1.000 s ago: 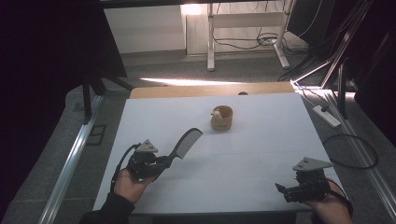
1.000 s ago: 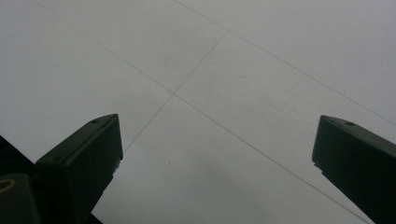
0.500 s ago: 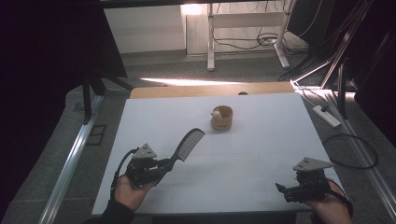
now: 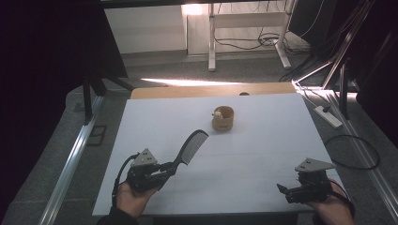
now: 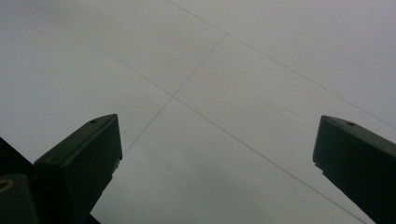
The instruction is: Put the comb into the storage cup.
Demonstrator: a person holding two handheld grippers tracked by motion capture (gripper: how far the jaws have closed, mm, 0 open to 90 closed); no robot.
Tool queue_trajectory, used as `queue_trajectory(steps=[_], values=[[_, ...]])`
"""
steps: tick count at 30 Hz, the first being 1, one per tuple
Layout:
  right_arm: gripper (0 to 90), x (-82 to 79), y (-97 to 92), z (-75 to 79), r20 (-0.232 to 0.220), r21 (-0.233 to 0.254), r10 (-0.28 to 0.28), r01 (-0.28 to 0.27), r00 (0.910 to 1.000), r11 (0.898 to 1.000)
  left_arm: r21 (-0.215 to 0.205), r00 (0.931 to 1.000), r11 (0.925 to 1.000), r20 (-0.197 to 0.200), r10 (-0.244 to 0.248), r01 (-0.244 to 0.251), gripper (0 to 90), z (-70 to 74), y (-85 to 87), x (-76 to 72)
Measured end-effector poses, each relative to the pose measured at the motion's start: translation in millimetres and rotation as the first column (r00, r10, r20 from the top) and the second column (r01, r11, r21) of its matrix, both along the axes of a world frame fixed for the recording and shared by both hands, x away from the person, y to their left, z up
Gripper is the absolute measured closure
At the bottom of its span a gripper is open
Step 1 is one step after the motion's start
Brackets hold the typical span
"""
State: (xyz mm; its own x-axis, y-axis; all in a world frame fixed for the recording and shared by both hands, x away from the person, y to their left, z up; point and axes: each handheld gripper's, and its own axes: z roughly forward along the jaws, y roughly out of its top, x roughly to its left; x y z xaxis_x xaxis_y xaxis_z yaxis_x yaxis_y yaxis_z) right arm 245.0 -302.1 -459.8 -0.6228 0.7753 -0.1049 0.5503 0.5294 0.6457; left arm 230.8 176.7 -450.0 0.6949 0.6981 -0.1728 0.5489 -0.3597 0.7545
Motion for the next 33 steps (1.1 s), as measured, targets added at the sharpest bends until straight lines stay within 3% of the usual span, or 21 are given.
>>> queue_trajectory(steps=[9, 17, 26, 33], values=[[0.0, -0.9, -1.3, 1.7, 0.012, 0.020, 0.004, -0.004, 0.9999, 1.000, 0.004, 0.9996, 0.9997, 0.013, -0.025, 0.025, 72.2, -1.8, -7.7, 6.9], [0.0, -2.0, -3.1, 8.7, 0.057, 0.094, 0.018, -0.023, 0.9982, 0.995, 0.011, 0.9981, 0.9983, 0.023, -0.057, 0.057, 72.2, -2.5, -16.8, 10.2], [0.0, 1.5, -1.6, 19.0, 0.081, 0.186, 0.042, -0.056, 0.9958, 0.981, 0.015, 0.9966, 0.9973, 0.038, -0.073, 0.072, 72.3, -2.7, -23.1, 12.1], [0.0, 6.1, 2.2, 27.5, 0.082, 0.261, 0.079, -0.098, 0.9935, 0.960, 0.023, 0.9945, 0.9952, 0.043, -0.096, 0.095, 72.3, -4.3, -27.8, 13.7]])
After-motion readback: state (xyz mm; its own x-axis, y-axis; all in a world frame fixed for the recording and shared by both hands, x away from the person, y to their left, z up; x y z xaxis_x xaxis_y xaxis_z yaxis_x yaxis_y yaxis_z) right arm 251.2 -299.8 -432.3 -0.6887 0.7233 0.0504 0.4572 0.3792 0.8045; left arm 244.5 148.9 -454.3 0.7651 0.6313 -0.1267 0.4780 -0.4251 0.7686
